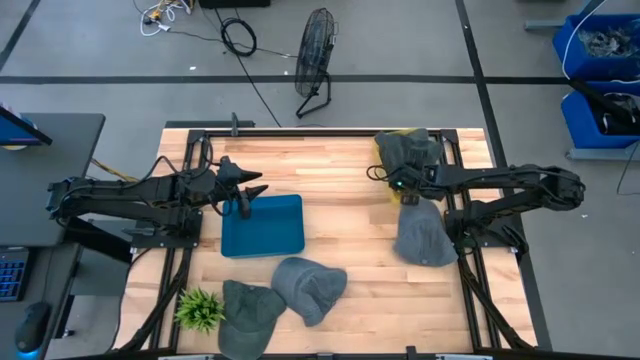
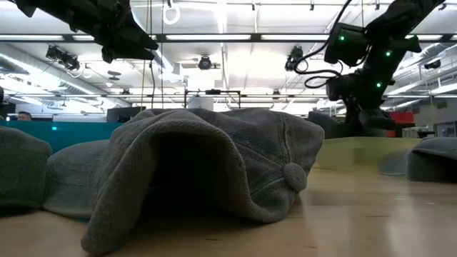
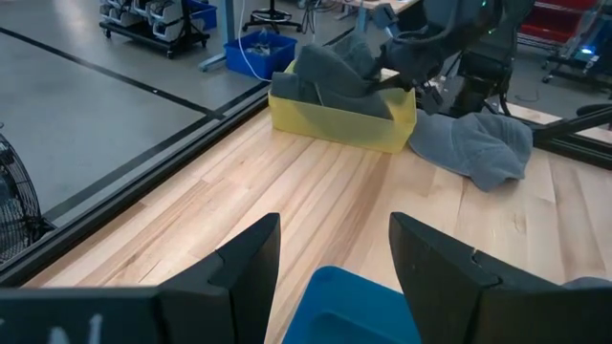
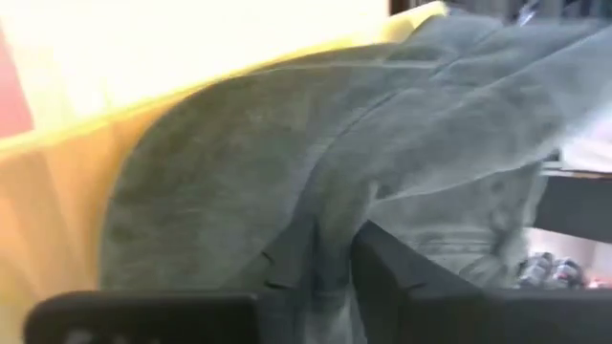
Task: Pick & Place hat
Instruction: Put the right green cap into the yellow bin, then put the green cap into the yellow bin
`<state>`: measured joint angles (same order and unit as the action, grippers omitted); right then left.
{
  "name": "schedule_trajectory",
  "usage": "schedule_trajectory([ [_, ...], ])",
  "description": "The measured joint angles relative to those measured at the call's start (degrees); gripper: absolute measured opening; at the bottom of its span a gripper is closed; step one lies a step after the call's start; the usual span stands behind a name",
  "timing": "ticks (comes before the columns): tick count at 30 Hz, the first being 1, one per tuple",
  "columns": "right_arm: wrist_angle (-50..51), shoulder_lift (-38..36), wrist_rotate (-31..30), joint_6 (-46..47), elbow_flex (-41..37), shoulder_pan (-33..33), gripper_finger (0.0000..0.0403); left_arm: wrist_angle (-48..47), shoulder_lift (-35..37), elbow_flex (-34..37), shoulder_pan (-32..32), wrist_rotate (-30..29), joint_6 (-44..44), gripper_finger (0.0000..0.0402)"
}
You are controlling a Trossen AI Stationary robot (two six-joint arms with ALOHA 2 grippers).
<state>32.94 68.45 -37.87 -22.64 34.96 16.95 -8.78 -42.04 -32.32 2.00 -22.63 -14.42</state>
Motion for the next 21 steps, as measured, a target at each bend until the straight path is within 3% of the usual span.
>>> schedule_trajectory([
  [7, 5.91, 0.02, -2.55, 0.82, 3.77, -1.29, 0.0131, 1.21, 0.0, 0.0, 0.02, -0.01, -2.35, 0.0202],
  [12, 12.17, 0.02, -0.43, 7.64, 10.48, -4.21, 0.0141, 1.68, -0.02, 0.0, 0.02, 0.0, -3.03, 0.0202],
  [16, 13.47, 0.0, 4.91, 12.22, 15.96, -6.67, 0.0137, 3.22, -0.02, 0.0, 0.01, 0.51, -3.33, 0.0202],
  [21, 11.34, 0.0, 13.93, 17.01, 19.76, -8.56, 0.0126, 10.34, 0.0, 0.0, -0.06, 11.73, -0.13, 0.0202],
])
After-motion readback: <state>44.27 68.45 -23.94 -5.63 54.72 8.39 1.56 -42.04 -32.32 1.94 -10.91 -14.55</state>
